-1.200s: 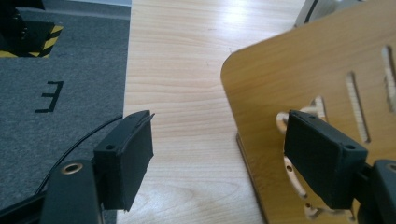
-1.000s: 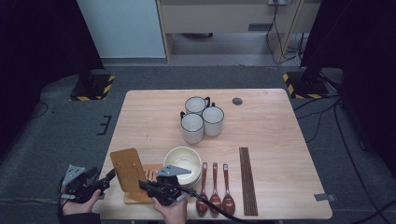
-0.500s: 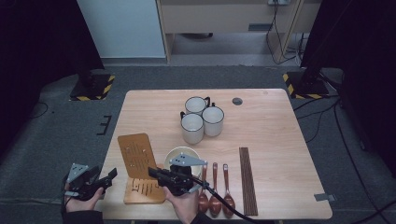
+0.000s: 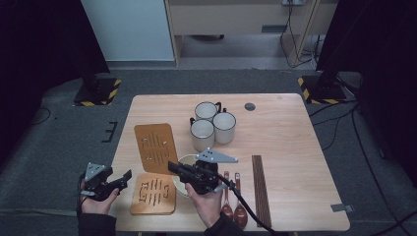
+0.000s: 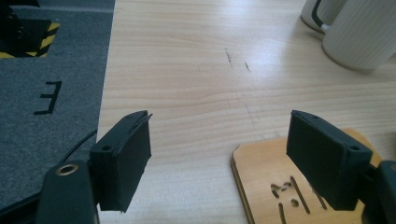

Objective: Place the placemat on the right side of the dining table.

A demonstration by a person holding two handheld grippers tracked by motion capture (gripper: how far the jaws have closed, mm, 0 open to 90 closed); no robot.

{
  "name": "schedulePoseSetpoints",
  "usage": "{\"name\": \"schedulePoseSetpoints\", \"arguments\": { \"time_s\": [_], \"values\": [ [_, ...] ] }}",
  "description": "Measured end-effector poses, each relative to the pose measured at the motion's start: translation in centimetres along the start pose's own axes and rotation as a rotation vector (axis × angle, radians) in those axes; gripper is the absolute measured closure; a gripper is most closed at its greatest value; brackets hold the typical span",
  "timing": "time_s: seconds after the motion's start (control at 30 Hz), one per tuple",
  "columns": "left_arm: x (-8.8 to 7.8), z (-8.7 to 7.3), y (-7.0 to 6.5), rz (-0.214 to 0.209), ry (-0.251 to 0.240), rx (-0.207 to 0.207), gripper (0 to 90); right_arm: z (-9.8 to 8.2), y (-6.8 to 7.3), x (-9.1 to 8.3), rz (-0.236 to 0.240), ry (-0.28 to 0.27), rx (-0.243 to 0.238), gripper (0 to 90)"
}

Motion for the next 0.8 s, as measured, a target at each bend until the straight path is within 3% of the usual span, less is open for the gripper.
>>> {"name": "schedulePoseSetpoints", "arguments": {
  "time_s": [0.37,0.53,0.8],
  "values": [
    [2.6,1.5,-0.7,0.021,0.024,-0.010,19.8,1.8,-1.2,-2.1,-0.009,-0.042,0.007,86.9],
    [3.9,2.2,-1.3,0.041,0.036,0.011,19.5,2.7,-1.9,-3.4,-0.023,-0.070,0.011,86.9],
    [6.4,2.3,-1.7,0.068,0.099,0.055,18.0,3.7,-3.3,-5.5,-0.067,-0.103,0.020,86.9]
  ]
}}
Point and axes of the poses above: each handheld gripper's, and its own axes: x roughly forward along the jaws, z roughly out of its top, y roughly to its left, the point moved 3 cm from there along x, roughly forward along the jaws, and after that the axes turned 10 degrees about y, right-handed, at the moved point
